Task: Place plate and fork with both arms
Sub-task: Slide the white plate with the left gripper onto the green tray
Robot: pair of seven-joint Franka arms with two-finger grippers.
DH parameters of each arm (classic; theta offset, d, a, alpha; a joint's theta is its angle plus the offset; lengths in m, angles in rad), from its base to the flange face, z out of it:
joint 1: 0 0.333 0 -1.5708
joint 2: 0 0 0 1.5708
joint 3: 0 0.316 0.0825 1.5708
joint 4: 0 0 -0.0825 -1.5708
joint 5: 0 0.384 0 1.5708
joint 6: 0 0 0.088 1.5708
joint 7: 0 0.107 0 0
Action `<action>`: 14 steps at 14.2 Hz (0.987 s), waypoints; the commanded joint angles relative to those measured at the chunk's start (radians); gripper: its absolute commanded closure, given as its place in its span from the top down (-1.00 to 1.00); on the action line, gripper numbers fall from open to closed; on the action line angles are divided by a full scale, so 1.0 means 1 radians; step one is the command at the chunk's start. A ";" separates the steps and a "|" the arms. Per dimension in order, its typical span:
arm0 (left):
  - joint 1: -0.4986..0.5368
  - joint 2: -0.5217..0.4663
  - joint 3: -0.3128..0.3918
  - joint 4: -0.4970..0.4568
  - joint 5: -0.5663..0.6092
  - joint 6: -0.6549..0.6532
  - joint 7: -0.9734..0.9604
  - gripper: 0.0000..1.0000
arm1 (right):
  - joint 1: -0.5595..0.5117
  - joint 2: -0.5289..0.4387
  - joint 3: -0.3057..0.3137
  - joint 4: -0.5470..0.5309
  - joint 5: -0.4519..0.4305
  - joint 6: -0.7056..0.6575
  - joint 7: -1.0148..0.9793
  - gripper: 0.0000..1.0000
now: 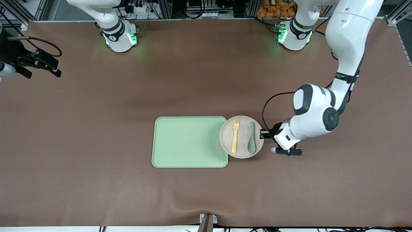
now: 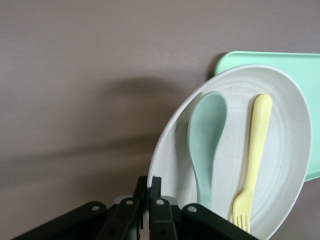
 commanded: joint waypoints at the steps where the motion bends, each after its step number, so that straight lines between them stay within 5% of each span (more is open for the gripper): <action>1: -0.035 0.056 -0.003 0.081 -0.020 0.001 -0.017 -1.00 | -0.012 0.008 0.007 0.022 -0.004 -0.014 -0.009 1.00; 8: -0.151 0.146 -0.003 0.086 -0.036 0.242 -0.052 -1.00 | -0.012 0.010 0.007 0.022 -0.004 -0.016 -0.009 1.00; 14: -0.219 0.176 0.003 0.113 -0.038 0.259 -0.132 -1.00 | -0.012 0.008 0.007 0.020 -0.004 -0.016 -0.009 1.00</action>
